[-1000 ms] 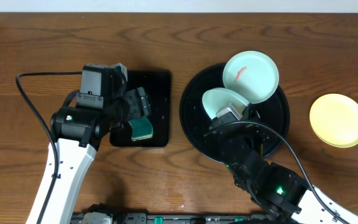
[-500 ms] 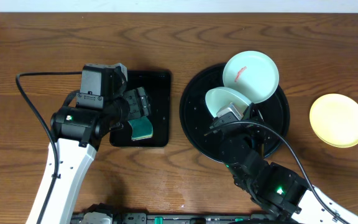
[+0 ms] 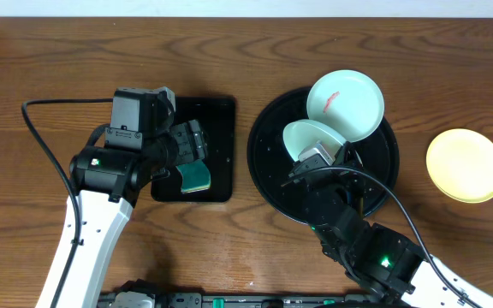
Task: Clean dirty plates on tray and stack at the side
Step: 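Lift the near pale green plate off the round tray with right gripper, then carry the plate right and stack it on the yellow plate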
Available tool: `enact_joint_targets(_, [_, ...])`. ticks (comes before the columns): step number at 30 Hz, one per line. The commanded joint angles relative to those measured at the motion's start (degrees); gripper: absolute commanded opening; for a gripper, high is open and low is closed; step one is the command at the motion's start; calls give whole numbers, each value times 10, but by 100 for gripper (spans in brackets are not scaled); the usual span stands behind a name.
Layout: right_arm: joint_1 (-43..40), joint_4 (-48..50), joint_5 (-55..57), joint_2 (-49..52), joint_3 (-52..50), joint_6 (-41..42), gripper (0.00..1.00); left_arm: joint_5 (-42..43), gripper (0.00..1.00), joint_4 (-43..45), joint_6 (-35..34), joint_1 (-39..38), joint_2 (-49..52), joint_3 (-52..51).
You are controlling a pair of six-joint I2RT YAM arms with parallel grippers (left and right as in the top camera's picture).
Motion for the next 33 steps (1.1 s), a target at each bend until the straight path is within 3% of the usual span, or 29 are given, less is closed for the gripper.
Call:
enact_joint_targets(1, [6,5,16,-6,15,-4,1,3,82,-1,5,1,-2,9])
enact_joint_targets(25, [5,6,20,-6,15,4,1,3,82,-1,5,1,-2,9])
enact_joint_targets(33, [-96,-62,-95,24,9,248,1,3,82,-1,5,1,-2,9])
